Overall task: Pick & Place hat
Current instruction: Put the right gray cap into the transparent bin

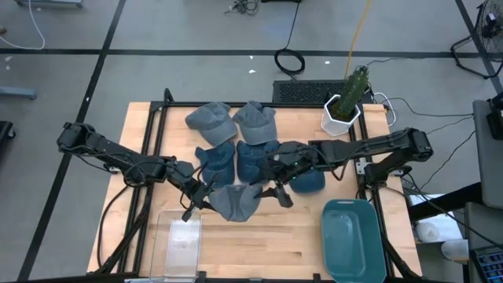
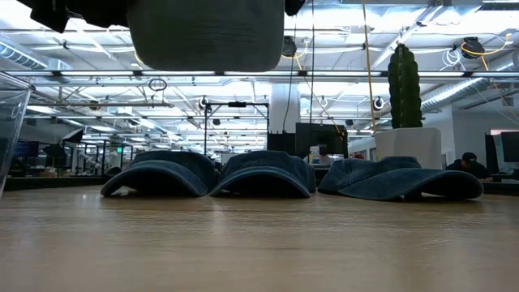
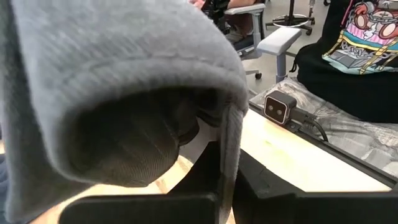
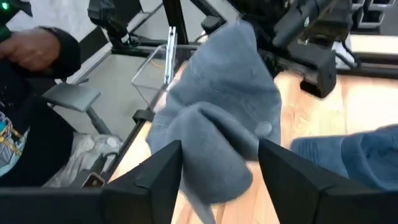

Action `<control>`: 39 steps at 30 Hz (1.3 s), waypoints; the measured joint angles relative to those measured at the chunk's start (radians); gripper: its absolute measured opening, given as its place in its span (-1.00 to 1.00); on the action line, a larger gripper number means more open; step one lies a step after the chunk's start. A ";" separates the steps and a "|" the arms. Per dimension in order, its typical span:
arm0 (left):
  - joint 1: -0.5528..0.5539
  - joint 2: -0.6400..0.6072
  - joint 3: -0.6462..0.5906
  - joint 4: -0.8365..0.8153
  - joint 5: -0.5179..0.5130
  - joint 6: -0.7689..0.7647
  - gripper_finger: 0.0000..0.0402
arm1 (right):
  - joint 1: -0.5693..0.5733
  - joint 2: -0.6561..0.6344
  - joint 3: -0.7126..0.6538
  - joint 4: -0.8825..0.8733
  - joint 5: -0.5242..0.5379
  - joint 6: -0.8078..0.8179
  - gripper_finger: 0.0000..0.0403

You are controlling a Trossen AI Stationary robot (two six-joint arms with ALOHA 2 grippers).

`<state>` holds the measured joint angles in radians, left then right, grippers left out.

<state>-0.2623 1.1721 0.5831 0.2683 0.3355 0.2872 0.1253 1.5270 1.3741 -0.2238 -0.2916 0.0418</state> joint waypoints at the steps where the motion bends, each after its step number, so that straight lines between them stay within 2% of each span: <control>1: 0.000 0.000 0.000 -0.002 0.000 0.000 -0.96 | 0.000 0.005 0.007 -0.007 0.000 0.000 0.04; 5: 0.000 0.000 0.000 -0.004 -0.019 0.000 -0.96 | 0.007 0.010 0.017 -0.016 -0.024 0.029 0.05; 9: 0.005 0.000 0.000 -0.004 -0.023 0.000 -0.96 | 0.008 0.008 0.020 -0.039 -0.026 0.061 -0.05; 13: 0.016 0.000 0.000 -0.004 -0.023 -0.011 -0.96 | 0.009 0.009 0.019 -0.079 -0.027 0.044 -0.31; 18: 0.020 0.000 0.000 -0.004 -0.024 -0.028 -0.95 | 0.026 0.009 0.019 -0.119 -0.030 -0.087 -0.88; 21: 0.019 0.000 0.000 0.001 -0.076 -0.035 -0.96 | 0.048 0.008 0.019 -0.110 -0.050 -0.133 -0.96; 24: 0.018 -0.011 -0.001 0.000 -0.176 -0.135 -0.92 | 0.079 0.008 0.019 -0.113 -0.048 -0.139 -0.98; 27: 0.025 -0.046 0.028 -0.060 -0.246 -0.301 -0.75 | 0.110 0.007 0.018 -0.117 -0.017 -0.130 -0.99; 31: 0.033 -0.091 0.141 -0.283 -0.266 -0.457 -0.39 | 0.145 0.010 0.018 -0.139 0.031 -0.118 -0.99; 34: 0.034 -0.102 0.225 -0.443 -0.277 -0.459 -0.08 | 0.158 0.009 0.018 -0.165 0.027 -0.106 -1.00; 37: 0.036 -0.101 0.331 -0.598 -0.293 -0.380 0.20 | 0.172 0.010 0.018 -0.186 0.024 -0.092 -1.00; 39: 0.037 -0.094 0.390 -0.642 -0.301 -0.357 0.34 | 0.178 0.010 0.018 -0.190 0.021 -0.088 -1.00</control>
<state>-0.2250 1.0778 0.9730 -0.3737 0.0344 -0.0696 0.3037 1.5368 1.3918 -0.4137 -0.2704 -0.0460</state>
